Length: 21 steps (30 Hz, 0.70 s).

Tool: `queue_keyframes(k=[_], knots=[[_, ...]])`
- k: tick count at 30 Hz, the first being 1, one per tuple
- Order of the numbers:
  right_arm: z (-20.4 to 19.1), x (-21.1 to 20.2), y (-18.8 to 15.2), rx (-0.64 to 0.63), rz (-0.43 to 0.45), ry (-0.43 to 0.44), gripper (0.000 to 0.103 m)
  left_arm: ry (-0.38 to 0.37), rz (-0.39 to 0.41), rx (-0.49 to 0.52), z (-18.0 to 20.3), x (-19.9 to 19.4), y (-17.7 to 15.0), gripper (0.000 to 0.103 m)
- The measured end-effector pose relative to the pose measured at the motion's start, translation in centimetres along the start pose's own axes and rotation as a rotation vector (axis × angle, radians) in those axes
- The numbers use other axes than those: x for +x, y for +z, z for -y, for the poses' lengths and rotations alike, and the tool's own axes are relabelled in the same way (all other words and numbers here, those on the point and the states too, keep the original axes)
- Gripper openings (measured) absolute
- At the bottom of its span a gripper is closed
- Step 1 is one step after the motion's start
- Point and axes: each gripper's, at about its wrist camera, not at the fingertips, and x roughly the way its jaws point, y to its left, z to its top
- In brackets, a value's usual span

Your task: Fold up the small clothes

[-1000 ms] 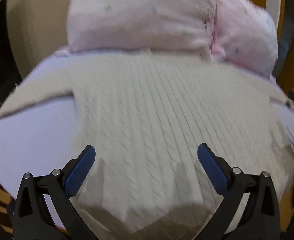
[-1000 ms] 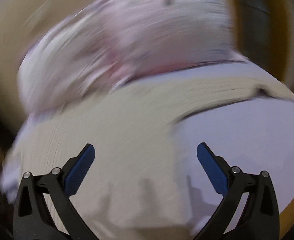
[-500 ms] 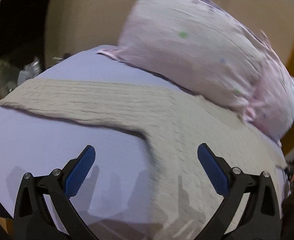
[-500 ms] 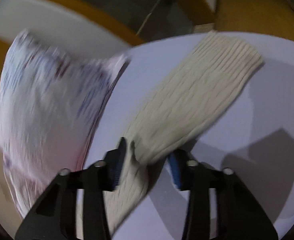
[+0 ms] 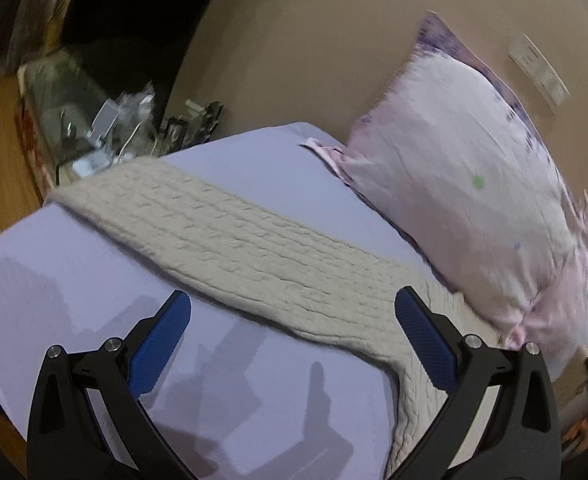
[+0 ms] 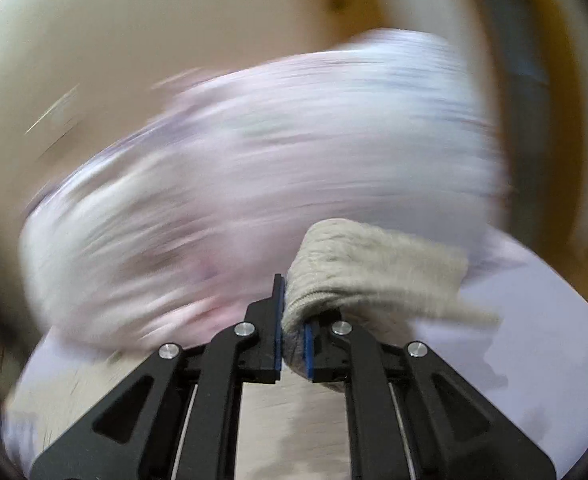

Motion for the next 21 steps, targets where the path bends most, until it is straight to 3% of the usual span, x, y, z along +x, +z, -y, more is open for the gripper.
queue_keyframes(k=[4, 6, 7, 9, 11, 15, 18, 20, 21], knots=[[-14.9, 4.9, -6.4, -0.296, -0.276, 0.258, 0.012, 0.012, -0.016, -0.085, -1.6, 0.0, 0.0, 0.102], [-18.8, 6.0, -9.5, -0.379, -0.395, 0.311, 0.032, 0.023, -0.015, -0.122, -2.6, 0.0, 0.3, 0.102], [-20.0, 5.8, -10.6, -0.405, -0.408, 0.332, 0.036, 0.025, -0.015, -0.139, -2.9, 0.0, 0.4, 0.102], [-19.9, 5.4, -10.2, -0.398, -0.372, 0.337, 0.059, 0.026, -0.019, -0.177, -4.0, 0.3, 0.9, 0.101], [-18.0, 3.4, -9.2, -0.335, -0.311, 0.314, 0.076, 0.021, -0.005, -0.202, -5.0, 0.6, 1.7, 0.095], [-12.8, 1.7, -7.0, -0.214, -0.276, 0.272, 0.081, 0.001, 0.016, -0.279, -6.8, 1.6, 3.5, 0.087], [-9.6, 0.4, -6.7, -0.155, -0.267, 0.239, 0.083, 0.010, 0.020, -0.347, -8.2, 2.4, 4.6, 0.064], [-8.1, 0.1, -7.0, -0.140, -0.260, 0.226, 0.083, 0.051, -0.004, -0.361, -9.0, 3.1, 5.1, 0.022], [-7.7, 0.0, -7.1, -0.137, -0.255, 0.222, 0.083, 0.085, -0.017, -0.349, -9.0, 3.4, 5.3, 0.014]])
